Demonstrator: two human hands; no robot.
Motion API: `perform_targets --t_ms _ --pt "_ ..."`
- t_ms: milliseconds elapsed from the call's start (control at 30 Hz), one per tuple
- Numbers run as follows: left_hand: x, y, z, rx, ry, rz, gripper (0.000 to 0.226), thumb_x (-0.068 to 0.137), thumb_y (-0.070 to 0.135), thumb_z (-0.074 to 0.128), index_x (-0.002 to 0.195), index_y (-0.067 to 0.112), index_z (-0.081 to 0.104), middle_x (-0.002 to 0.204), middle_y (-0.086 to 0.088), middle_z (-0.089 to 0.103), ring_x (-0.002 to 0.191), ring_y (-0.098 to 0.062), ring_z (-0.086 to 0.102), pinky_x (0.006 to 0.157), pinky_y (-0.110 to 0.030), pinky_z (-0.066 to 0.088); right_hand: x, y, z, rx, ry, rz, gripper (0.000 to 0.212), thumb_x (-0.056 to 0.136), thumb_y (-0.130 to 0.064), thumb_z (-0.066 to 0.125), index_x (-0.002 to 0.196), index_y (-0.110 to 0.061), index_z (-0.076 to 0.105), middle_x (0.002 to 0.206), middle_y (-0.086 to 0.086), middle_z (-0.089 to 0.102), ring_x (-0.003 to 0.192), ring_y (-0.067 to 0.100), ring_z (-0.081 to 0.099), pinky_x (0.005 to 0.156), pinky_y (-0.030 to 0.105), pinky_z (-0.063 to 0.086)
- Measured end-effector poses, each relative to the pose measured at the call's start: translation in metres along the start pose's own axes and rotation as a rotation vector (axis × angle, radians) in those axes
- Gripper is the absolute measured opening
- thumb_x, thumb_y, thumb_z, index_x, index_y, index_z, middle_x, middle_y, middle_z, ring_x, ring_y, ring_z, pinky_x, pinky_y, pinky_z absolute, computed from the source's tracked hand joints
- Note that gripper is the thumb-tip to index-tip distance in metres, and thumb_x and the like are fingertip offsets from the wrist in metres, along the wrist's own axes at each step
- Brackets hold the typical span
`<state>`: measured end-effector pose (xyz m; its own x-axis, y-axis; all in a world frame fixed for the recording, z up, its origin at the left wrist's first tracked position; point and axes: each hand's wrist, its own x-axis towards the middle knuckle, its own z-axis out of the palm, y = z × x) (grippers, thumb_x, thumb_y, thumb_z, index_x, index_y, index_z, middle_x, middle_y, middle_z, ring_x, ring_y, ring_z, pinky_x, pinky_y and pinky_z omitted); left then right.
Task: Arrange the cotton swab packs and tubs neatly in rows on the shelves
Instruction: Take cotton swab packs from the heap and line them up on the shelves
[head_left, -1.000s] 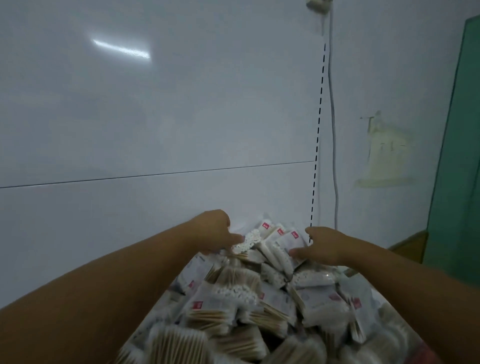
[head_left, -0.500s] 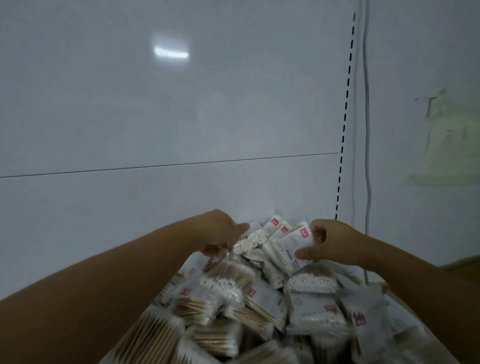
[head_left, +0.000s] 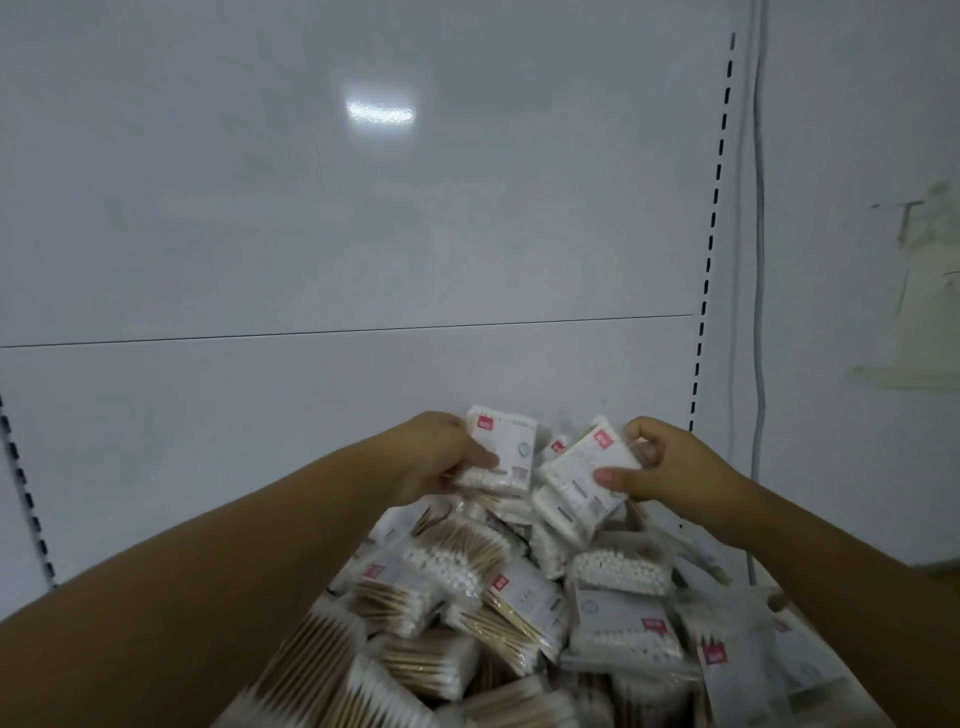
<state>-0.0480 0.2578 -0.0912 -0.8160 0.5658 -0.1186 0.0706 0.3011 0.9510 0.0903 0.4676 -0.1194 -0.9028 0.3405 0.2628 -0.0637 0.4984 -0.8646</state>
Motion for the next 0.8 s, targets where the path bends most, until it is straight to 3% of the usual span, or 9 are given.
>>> perform_targets --t_ms 100,200,300,400,500,600,700,800 --pt "-0.010 -0.004 -0.018 -0.127 0.000 0.044 0.025 0.085 -0.009 0.058 0.105 0.006 0.059 0.100 -0.019 0.066 0.087 -0.030 0.063 0.077 -0.039 0.056 0.002 -0.006 -0.002 0.169 -0.008 0.014 0.023 0.079 -0.008 0.073 0.097 -0.005 0.058 0.088 0.009 0.075 0.082 0.026 0.073 0.076 0.042 0.060" --pt "-0.020 -0.006 -0.025 -0.147 -0.008 0.107 0.034 0.087 -0.009 0.054 0.117 0.008 0.057 0.110 -0.019 0.068 0.092 -0.032 0.068 0.071 -0.039 0.060 0.005 -0.015 0.007 0.201 -0.016 -0.006 0.022 0.077 -0.004 0.075 0.094 -0.005 0.062 0.089 0.009 0.073 0.076 0.022 0.072 0.070 0.037 0.061" --pt "-0.028 -0.003 -0.017 -0.237 -0.114 0.119 0.028 0.096 0.004 0.051 0.122 0.013 0.056 0.113 -0.017 0.069 0.096 -0.032 0.070 0.077 -0.044 0.059 0.011 -0.029 0.024 0.137 -0.034 -0.068 0.025 0.073 -0.007 0.080 0.092 -0.007 0.065 0.086 0.010 0.071 0.072 0.021 0.071 0.063 0.031 0.060" --pt "-0.033 0.001 -0.007 -0.166 -0.223 0.152 0.030 0.090 0.027 0.061 0.118 0.017 0.062 0.113 -0.010 0.071 0.101 -0.025 0.069 0.081 -0.038 0.059 0.019 -0.041 0.034 0.083 0.006 -0.120 0.031 0.069 -0.016 0.084 0.092 -0.005 0.066 0.086 0.017 0.071 0.070 0.025 0.067 0.063 0.037 0.056" --pt "-0.031 0.001 -0.002 -0.079 -0.199 0.219 0.035 0.083 0.016 0.070 0.118 0.016 0.064 0.114 -0.009 0.071 0.104 -0.025 0.068 0.087 -0.039 0.057 0.023 -0.045 0.033 0.155 -0.028 -0.106 0.038 0.069 -0.019 0.084 0.095 -0.001 0.065 0.085 0.026 0.066 0.072 0.035 0.060 0.065 0.047 0.053" --pt "-0.029 0.002 0.002 -0.232 -0.232 0.216 0.034 0.085 0.012 0.067 0.118 0.011 0.063 0.112 -0.010 0.071 0.102 -0.025 0.069 0.082 -0.035 0.059 0.022 -0.045 0.029 0.245 -0.087 -0.094 0.046 0.057 -0.027 0.082 0.094 -0.004 0.066 0.082 0.018 0.064 0.073 0.034 0.054 0.059 0.037 0.048" --pt "-0.028 0.003 0.008 -0.192 -0.265 0.214 0.036 0.083 0.013 0.069 0.119 0.014 0.062 0.113 -0.008 0.071 0.104 -0.026 0.068 0.086 -0.038 0.057 0.021 -0.045 0.030 0.159 -0.098 -0.121 0.047 0.054 -0.040 0.080 0.091 -0.013 0.070 0.081 0.010 0.068 0.071 0.030 0.059 0.065 0.040 0.051" --pt "-0.024 0.003 0.006 -0.204 -0.147 0.207 0.031 0.084 0.002 0.067 0.114 0.010 0.063 0.103 -0.009 0.074 0.093 -0.025 0.072 0.070 -0.034 0.060 0.024 -0.040 0.027 0.035 -0.075 -0.123 0.050 0.063 -0.062 0.066 0.097 -0.026 0.070 0.088 0.000 0.068 0.075 0.017 0.061 0.070 0.036 0.052"
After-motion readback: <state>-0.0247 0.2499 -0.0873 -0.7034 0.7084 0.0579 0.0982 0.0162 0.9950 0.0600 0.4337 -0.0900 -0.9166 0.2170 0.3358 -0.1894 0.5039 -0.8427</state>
